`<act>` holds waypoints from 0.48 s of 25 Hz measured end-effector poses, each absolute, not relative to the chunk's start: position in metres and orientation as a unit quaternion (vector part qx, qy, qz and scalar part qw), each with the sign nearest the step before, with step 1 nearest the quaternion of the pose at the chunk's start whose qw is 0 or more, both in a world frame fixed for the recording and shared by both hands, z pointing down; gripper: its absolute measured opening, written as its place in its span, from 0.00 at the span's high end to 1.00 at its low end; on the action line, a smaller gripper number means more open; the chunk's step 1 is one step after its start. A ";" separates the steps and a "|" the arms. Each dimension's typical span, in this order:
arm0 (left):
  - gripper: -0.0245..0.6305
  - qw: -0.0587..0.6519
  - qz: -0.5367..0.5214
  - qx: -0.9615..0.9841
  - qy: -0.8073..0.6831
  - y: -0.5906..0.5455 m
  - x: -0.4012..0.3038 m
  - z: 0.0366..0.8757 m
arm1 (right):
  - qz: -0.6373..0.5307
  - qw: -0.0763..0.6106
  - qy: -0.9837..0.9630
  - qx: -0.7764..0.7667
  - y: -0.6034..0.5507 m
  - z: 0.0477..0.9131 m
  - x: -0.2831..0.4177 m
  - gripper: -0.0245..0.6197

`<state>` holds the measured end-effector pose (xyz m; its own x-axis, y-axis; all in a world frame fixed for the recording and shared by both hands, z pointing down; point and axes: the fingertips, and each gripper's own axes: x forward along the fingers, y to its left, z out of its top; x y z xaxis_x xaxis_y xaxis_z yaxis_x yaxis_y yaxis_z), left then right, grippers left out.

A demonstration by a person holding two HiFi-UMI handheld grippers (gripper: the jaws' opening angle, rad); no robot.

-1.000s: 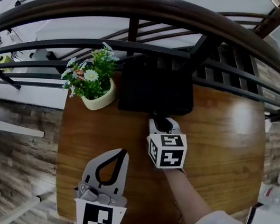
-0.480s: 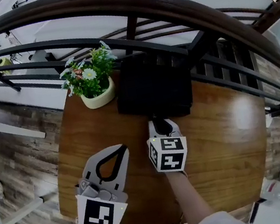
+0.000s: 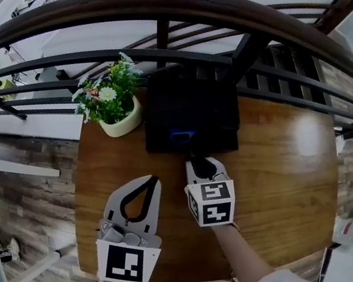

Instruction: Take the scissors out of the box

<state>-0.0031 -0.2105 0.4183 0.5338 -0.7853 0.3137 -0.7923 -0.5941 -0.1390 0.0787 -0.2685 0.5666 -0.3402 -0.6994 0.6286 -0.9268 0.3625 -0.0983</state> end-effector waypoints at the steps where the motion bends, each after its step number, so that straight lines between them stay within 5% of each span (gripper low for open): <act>1: 0.94 0.008 0.178 0.873 -0.454 -0.212 -0.004 0.419 | 0.227 0.252 -0.787 0.515 -0.266 0.567 0.078 0.82; 12: 0.93 0.010 0.239 0.877 -0.418 -0.234 0.015 0.431 | 0.228 0.264 -0.790 0.503 -0.240 0.568 0.080 0.82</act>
<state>0.0153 -0.2341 0.4315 0.5374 -0.7277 0.4263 -0.7368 -0.6510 -0.1824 0.0799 -0.2399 0.5676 -0.3535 -0.6753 0.6473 -0.9162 0.3896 -0.0938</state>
